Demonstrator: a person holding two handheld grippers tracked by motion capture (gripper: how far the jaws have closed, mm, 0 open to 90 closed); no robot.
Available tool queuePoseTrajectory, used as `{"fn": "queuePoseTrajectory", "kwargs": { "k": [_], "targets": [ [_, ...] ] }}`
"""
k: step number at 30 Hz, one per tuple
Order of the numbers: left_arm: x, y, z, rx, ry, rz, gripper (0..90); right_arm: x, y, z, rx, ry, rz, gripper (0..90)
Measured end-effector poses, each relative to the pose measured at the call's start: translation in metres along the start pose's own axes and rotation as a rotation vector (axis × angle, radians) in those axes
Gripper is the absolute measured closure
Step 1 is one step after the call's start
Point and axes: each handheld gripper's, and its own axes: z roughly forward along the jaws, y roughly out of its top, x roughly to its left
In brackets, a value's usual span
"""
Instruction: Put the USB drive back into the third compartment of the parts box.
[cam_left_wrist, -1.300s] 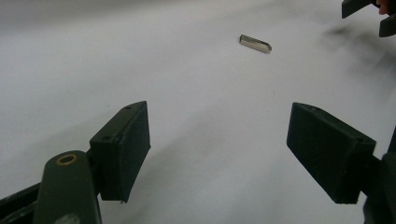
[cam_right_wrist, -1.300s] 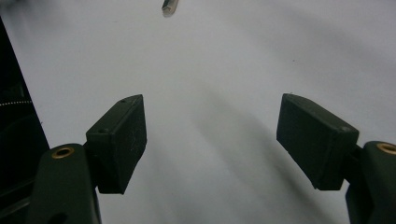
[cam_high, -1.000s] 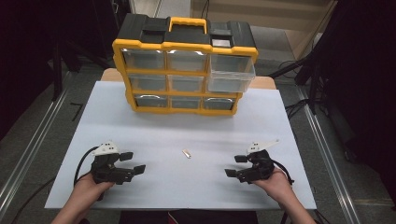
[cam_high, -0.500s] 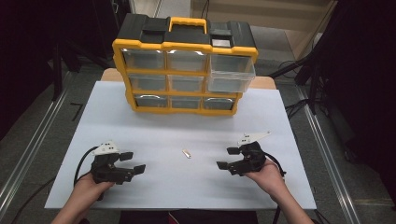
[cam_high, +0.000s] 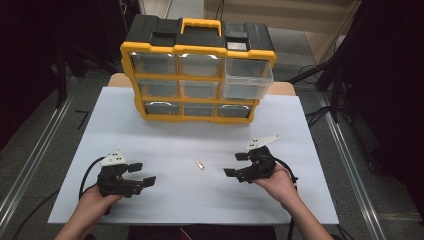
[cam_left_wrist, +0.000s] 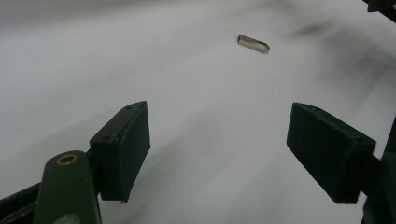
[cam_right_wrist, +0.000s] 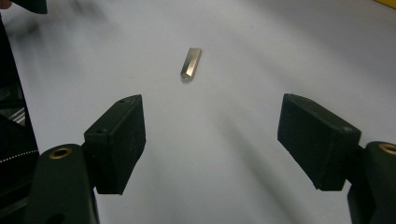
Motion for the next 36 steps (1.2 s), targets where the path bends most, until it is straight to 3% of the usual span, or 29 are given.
{"fn": "queuePoseTrajectory", "kwargs": {
  "k": [36],
  "targets": [
    [0.0,0.0,0.0,0.002,-0.009,-0.001,22.9,0.002,0.039,0.025,-0.004,-0.001,-0.013,22.7]
  ]
}}
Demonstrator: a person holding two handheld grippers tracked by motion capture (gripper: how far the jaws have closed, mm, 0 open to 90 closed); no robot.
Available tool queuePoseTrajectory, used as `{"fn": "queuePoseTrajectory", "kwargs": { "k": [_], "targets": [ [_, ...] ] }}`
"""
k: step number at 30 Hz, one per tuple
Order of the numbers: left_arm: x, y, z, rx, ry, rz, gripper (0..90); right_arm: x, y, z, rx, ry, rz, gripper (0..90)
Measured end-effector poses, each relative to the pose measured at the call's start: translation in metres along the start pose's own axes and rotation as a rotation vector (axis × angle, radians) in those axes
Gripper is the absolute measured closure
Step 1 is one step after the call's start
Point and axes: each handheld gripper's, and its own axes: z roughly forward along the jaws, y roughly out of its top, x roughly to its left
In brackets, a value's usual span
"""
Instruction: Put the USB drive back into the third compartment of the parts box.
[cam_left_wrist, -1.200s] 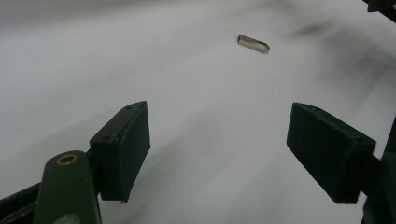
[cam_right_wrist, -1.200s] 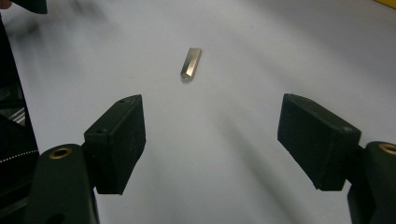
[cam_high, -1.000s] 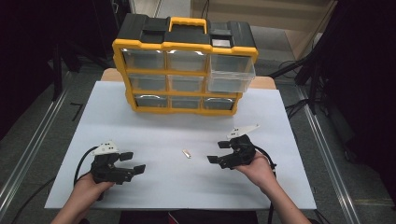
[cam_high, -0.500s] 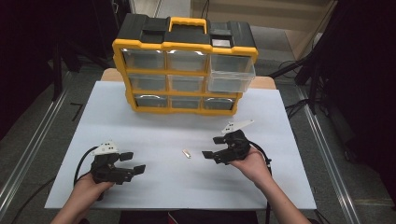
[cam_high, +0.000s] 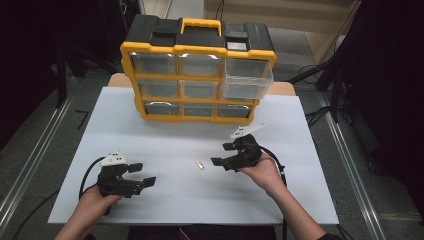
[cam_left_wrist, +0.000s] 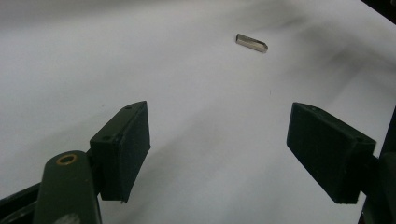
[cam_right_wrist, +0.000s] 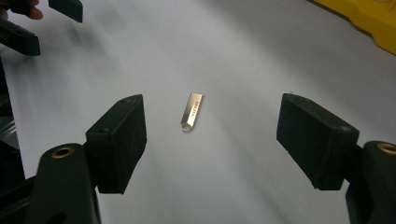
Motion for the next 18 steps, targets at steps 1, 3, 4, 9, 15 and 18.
{"fn": "queuePoseTrajectory", "kwargs": {
  "k": [1,3,4,9,15,18],
  "targets": [
    [0.0,0.0,0.0,0.0,0.0,0.0,22.9,0.0,0.001,0.001,0.0,0.001,-0.003,22.7],
    [0.0,0.0,0.0,0.001,-0.001,0.0,22.9,0.001,0.003,0.004,0.003,0.002,-0.005,22.6],
    [0.0,0.0,0.0,0.003,0.0,0.001,22.9,0.001,0.004,0.005,0.004,0.0,-0.006,22.7],
    [0.0,0.0,0.0,0.006,-0.003,0.001,22.9,0.003,0.01,0.011,0.01,0.004,-0.005,22.7],
    [0.0,0.0,0.0,0.006,-0.003,0.0,22.9,0.004,0.016,0.019,0.017,0.006,-0.009,22.7],
    [0.0,0.0,0.0,0.005,-0.003,0.001,22.9,0.004,0.019,0.022,0.017,0.005,-0.006,22.7]
  ]
}}
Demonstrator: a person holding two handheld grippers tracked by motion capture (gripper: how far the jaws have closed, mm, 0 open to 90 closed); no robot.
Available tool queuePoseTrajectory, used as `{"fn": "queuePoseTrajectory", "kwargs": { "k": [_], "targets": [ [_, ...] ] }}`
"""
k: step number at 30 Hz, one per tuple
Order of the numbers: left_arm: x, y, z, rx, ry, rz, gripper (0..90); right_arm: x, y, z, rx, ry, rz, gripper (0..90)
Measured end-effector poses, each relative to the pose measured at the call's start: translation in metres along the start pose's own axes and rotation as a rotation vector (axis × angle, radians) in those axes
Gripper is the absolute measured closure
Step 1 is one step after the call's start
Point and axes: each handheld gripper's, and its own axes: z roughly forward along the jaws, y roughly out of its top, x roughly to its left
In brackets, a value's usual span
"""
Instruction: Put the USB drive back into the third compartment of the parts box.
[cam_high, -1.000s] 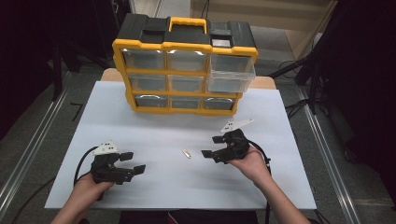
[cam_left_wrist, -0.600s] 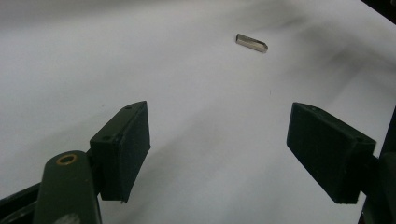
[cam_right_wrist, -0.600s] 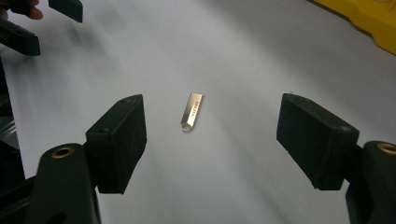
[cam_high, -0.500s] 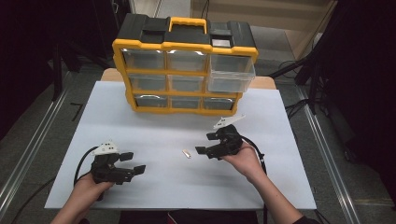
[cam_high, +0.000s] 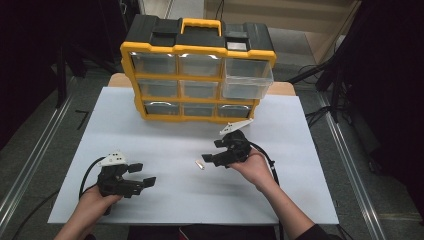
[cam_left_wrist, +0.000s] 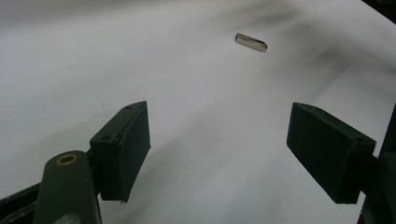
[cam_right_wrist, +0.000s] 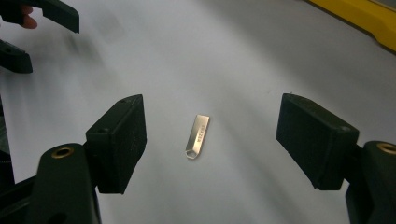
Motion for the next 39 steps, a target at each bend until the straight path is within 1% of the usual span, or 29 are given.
{"fn": "queuePoseTrajectory", "kwargs": {
  "k": [7,11,15,19,23,27,34,39],
  "targets": [
    [0.0,0.0,0.0,0.002,-0.001,0.001,22.9,0.001,0.007,0.006,0.005,0.004,0.004,22.7],
    [0.0,0.0,0.0,0.001,0.0,0.0,22.9,0.003,0.013,0.013,0.012,0.013,0.005,22.7],
    [0.0,0.0,0.0,0.004,-0.001,0.0,22.9,0.004,0.017,0.017,0.016,0.019,-0.005,22.7],
    [0.0,0.0,0.0,0.002,-0.001,-0.001,22.9,0.005,0.019,0.021,0.022,0.01,-0.004,22.6],
    [0.0,0.0,0.0,0.004,-0.002,0.0,22.9,0.005,0.018,0.023,0.029,0.005,-0.009,22.4],
    [0.0,0.0,0.0,0.003,-0.002,0.0,22.9,0.006,0.017,0.028,0.046,-0.002,0.0,22.4],
    [0.0,0.0,0.0,-0.002,-0.001,-0.002,22.9,0.005,0.013,0.033,0.059,-0.003,0.012,23.0],
    [0.0,0.0,0.0,-0.002,-0.002,-0.003,22.9,0.005,0.008,0.04,0.081,-0.003,0.02,23.7]
  ]
}}
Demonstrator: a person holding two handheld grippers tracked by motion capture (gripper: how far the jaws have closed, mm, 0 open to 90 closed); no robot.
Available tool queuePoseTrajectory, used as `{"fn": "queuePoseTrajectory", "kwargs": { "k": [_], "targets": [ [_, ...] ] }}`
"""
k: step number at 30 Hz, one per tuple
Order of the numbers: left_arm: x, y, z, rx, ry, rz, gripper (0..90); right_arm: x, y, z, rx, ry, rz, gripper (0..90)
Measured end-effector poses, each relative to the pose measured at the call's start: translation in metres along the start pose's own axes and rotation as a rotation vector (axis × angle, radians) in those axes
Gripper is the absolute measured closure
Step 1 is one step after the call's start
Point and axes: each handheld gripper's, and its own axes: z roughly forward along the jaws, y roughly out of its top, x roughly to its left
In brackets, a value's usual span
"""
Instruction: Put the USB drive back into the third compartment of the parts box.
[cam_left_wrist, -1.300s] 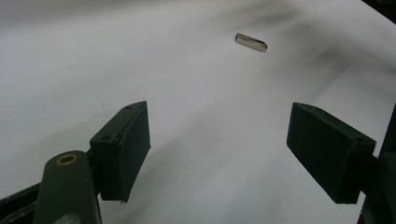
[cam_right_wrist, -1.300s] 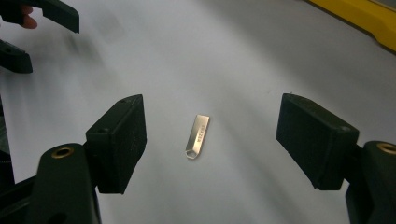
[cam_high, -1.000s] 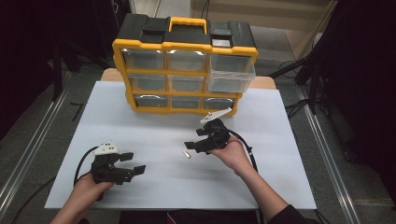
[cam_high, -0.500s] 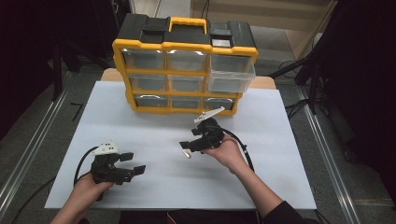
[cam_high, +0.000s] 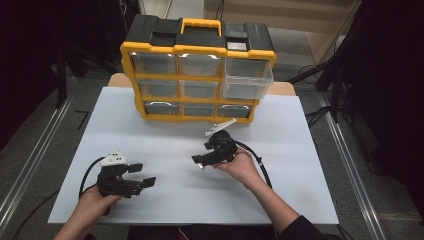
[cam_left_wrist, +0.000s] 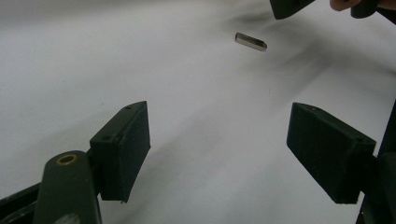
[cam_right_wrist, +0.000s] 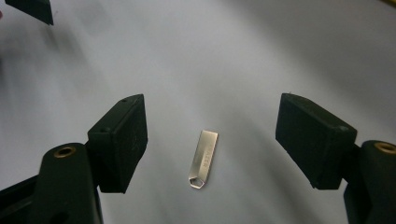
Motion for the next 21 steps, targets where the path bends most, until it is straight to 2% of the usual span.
{"fn": "queuePoseTrajectory", "kwargs": {
  "k": [9,12,17,21],
  "targets": [
    [0.0,0.0,-0.001,0.0,0.001,-0.001,22.9,0.001,-0.007,0.012,0.038,-0.009,-0.016,26.1],
    [0.0,0.0,-0.001,0.0,0.001,0.001,22.9,0.002,-0.008,0.015,0.053,-0.011,-0.006,27.2],
    [0.0,0.0,-0.001,0.0,0.0,0.0,22.9,0.003,-0.011,0.02,0.071,-0.011,-0.017,32.6],
    [0.0,0.0,-0.001,0.0,0.002,0.001,22.9,0.006,-0.012,0.021,0.075,-0.036,-0.028,36.8]
  ]
}}
